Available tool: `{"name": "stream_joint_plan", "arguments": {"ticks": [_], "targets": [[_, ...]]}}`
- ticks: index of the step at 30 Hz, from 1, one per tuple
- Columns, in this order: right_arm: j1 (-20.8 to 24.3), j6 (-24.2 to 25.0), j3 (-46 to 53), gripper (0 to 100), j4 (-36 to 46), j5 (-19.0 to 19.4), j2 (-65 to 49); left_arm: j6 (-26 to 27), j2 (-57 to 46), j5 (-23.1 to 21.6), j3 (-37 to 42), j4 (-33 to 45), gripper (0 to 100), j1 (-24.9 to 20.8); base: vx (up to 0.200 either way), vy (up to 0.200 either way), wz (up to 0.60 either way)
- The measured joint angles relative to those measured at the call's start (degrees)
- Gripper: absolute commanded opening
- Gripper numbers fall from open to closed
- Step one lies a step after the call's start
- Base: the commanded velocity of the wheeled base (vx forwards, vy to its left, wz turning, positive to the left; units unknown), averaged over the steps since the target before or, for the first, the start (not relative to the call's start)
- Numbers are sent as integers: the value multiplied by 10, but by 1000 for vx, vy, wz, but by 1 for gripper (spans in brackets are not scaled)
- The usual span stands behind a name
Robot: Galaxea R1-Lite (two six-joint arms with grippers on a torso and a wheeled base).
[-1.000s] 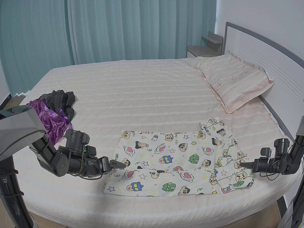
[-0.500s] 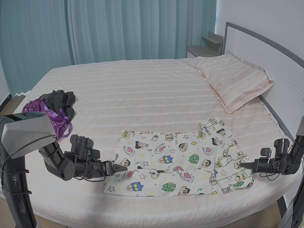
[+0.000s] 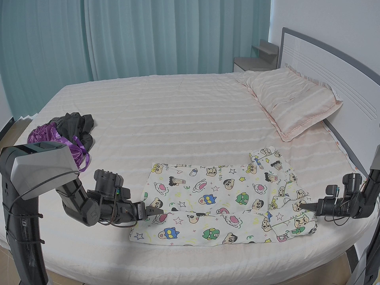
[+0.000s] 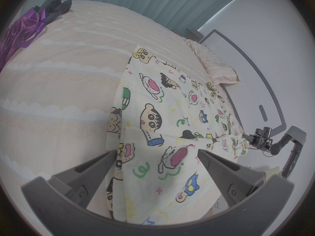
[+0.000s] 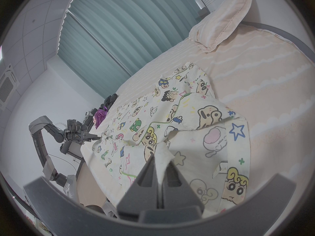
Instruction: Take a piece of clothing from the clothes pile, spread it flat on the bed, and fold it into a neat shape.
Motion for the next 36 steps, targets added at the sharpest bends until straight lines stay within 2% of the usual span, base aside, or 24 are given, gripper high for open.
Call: {"name": "stream_joint_plan", "arguments": {"ticks": [1,2,19,36], "targets": [[0,0,0,0,0,0,0,0,2,5,-2,0,100,0,0,0,0],[-1,0,0,0,0,0,1,0,5,9,-3,0,0,0,0,0,0],[-2,2,-14,0,2,0,5,0,3,38,25,2,0,1,0,0,0],[18,7,-80,0,4,-10,48,-8,-12,62,48,2,0,5,0,0,0]]}}
